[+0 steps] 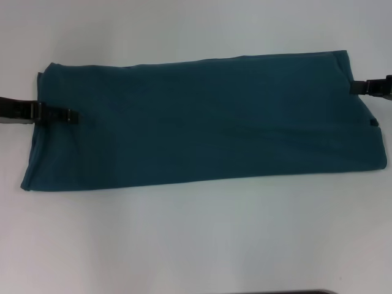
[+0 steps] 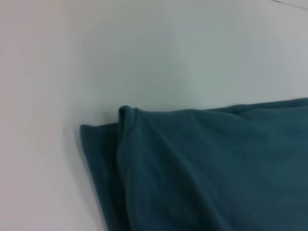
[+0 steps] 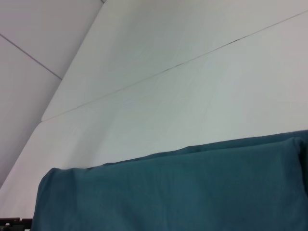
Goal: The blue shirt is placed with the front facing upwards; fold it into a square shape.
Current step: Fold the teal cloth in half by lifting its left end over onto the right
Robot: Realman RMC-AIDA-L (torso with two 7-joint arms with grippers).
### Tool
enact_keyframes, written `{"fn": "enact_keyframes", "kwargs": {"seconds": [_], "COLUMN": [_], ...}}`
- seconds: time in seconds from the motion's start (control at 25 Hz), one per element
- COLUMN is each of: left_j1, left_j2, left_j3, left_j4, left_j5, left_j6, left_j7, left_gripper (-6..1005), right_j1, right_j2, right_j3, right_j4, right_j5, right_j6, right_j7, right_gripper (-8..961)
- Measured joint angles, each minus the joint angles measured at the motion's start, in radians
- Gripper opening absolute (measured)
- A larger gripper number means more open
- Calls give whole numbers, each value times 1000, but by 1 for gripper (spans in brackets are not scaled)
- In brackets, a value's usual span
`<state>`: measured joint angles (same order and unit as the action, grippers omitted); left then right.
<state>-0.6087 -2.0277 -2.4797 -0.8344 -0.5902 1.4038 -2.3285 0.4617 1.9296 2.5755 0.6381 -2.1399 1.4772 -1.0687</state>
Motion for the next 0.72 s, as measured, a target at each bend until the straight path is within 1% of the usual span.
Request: {"fn": "enact_keyframes", "kwargs": {"seconds": [0.28, 0.72], "left_j1": [-1, -5], "left_j2": [-1, 2], "left_j3": [24, 28], "left_j4": [24, 37], "left_j5": [1, 1], "left_j6": [-35, -39], "left_j7": [0, 7], "left_gripper": [848, 844], "right_j1": [0, 0], "right_j2": [0, 0], "right_j3": [0, 0], "right_j4": [0, 0], "right_j5": [0, 0], "right_j6": [0, 0], "right_j7": [1, 1], "right_gripper": [5, 6]}}
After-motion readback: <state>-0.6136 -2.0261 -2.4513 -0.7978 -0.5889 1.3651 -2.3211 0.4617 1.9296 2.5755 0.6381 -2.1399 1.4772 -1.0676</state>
